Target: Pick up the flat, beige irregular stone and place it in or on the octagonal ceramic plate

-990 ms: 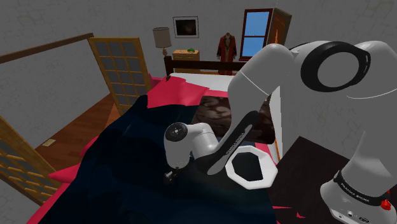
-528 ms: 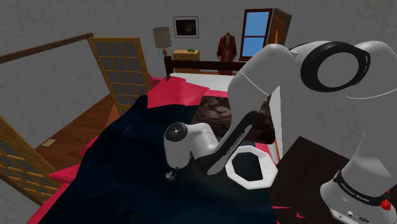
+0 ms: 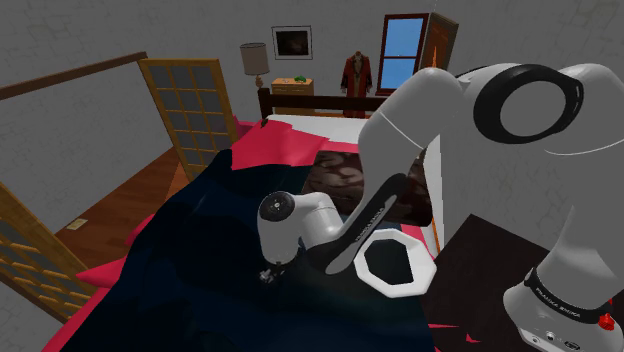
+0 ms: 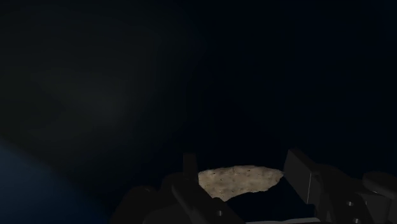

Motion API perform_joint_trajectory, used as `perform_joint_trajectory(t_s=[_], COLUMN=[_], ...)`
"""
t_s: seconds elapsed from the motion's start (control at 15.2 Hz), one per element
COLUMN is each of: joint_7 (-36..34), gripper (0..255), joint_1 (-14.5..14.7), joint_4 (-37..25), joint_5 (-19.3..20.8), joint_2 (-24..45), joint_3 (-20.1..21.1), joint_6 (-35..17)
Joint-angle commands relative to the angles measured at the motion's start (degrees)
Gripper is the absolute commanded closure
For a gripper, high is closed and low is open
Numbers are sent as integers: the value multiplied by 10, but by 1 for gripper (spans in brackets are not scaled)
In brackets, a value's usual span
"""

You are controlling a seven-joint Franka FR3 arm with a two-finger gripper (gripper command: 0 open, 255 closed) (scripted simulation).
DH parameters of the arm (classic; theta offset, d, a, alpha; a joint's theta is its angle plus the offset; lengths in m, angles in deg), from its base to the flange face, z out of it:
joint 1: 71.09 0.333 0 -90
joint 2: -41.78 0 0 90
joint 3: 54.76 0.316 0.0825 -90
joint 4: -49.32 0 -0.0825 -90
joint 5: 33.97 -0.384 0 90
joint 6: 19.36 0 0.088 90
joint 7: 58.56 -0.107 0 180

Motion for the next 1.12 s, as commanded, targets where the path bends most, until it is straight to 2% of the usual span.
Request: perform_joint_trajectory(t_s=[0.0, 0.79, 0.86, 0.99, 1.06], joint_7=[4, 36, 36, 71, 70], gripper=[255, 255, 0, 0, 0], joint_1=[-3, -26, -26, -64, -66], joint_4=[3, 17, 17, -92, -93], joint_5=[-5, -44, -44, -164, -164], joint_2=[-9, -67, -67, 15, 17], joint_3=[5, 37, 37, 66, 69], joint_6=[6, 48, 48, 148, 150])
